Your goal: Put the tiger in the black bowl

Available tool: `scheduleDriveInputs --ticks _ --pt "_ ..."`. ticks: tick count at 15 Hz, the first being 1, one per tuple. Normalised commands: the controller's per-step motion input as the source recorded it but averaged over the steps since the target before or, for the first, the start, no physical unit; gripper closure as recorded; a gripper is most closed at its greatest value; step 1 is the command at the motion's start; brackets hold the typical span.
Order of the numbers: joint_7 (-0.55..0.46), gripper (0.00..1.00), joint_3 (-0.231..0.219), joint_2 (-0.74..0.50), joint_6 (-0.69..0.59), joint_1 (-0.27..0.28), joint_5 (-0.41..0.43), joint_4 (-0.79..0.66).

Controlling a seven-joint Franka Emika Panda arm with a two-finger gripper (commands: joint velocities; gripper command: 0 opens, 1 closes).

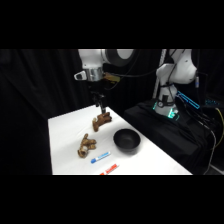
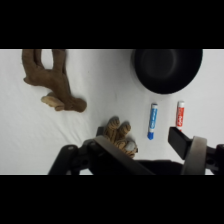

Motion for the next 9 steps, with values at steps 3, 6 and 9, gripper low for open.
scheduleDriveInputs --ticks 3,6,9 --pt "-0.05 0.00 0.026 0.07 0.00 -0.021 0.034 0.07" --pt "-0.15 0.00 0.052 0.34 0.02 -0.020 0.135 0.36" --pt "-0.17 0.00 0.076 0.52 0.05 -0.014 0.122 0.57"
